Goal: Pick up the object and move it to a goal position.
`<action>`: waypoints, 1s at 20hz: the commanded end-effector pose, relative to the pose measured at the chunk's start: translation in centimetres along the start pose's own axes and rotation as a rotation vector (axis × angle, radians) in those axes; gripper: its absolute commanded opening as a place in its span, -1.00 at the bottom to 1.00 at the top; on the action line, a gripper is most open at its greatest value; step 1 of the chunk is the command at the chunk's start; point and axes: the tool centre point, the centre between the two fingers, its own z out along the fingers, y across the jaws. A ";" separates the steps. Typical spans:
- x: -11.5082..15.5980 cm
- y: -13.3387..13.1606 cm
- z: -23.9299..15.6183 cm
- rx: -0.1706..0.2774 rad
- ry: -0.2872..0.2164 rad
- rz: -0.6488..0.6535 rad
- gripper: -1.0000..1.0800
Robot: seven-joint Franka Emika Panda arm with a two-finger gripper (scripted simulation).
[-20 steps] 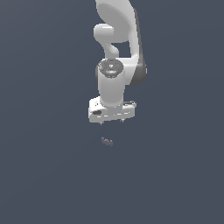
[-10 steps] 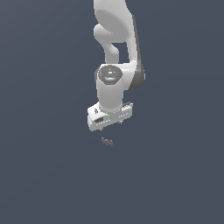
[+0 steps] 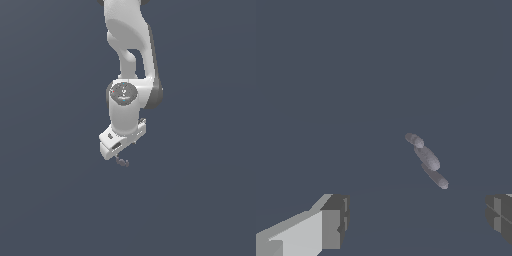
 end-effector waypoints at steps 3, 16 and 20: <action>0.3 0.6 0.6 -0.002 0.002 -0.125 0.92; 1.0 2.2 2.3 -0.007 0.010 -0.435 0.92; 1.1 2.5 2.5 -0.008 0.012 -0.490 0.92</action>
